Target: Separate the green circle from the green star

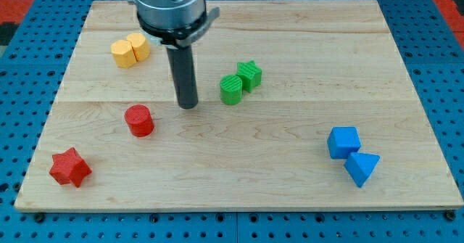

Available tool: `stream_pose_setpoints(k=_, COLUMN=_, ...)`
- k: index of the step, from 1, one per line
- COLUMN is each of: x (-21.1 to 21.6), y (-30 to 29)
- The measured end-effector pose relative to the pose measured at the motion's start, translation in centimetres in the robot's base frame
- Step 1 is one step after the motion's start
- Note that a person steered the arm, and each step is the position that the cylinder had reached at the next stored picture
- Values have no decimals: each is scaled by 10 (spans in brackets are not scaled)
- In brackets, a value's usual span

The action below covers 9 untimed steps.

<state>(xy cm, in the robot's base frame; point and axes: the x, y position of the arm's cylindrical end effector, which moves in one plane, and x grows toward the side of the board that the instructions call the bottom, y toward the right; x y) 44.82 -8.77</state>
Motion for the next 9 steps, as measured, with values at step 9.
stream_pose_setpoints(k=9, x=-24, y=19)
